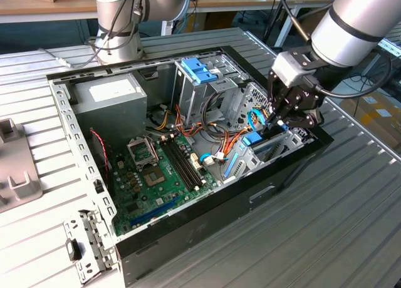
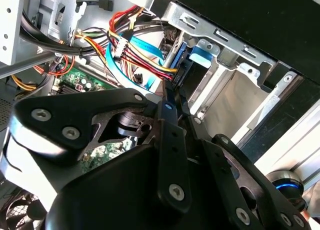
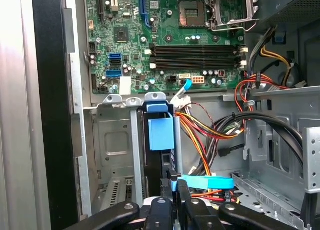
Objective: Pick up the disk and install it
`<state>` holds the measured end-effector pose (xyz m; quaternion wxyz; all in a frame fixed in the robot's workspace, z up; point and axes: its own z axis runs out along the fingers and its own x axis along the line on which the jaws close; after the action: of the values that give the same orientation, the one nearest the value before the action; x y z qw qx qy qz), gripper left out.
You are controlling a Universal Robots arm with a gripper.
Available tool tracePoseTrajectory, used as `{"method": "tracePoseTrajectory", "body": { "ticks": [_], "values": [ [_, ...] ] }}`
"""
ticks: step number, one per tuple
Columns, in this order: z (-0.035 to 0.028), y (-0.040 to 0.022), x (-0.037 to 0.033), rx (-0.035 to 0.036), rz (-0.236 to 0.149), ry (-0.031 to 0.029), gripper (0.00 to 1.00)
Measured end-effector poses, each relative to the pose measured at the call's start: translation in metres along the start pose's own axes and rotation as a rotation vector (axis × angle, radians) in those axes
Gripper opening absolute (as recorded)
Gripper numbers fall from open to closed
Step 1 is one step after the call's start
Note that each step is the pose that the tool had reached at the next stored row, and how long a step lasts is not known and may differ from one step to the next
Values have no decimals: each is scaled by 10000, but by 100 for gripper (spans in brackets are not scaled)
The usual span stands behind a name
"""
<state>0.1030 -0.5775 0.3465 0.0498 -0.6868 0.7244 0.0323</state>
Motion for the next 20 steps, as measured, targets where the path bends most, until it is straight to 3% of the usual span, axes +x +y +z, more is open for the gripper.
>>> {"method": "tracePoseTrajectory", "body": {
  "ticks": [10,13,14,16,18,20],
  "values": [
    [-6,-20,-2,-52,-422,-11,16],
    [64,-19,6,-55,-421,-21,16],
    [12,-20,0,-56,-421,-12,24],
    [-96,-22,-15,-56,-422,-12,24],
    [-140,-23,-40,-57,-423,-17,24],
    [-142,-22,-55,-56,-422,-14,23]
  ]
}}
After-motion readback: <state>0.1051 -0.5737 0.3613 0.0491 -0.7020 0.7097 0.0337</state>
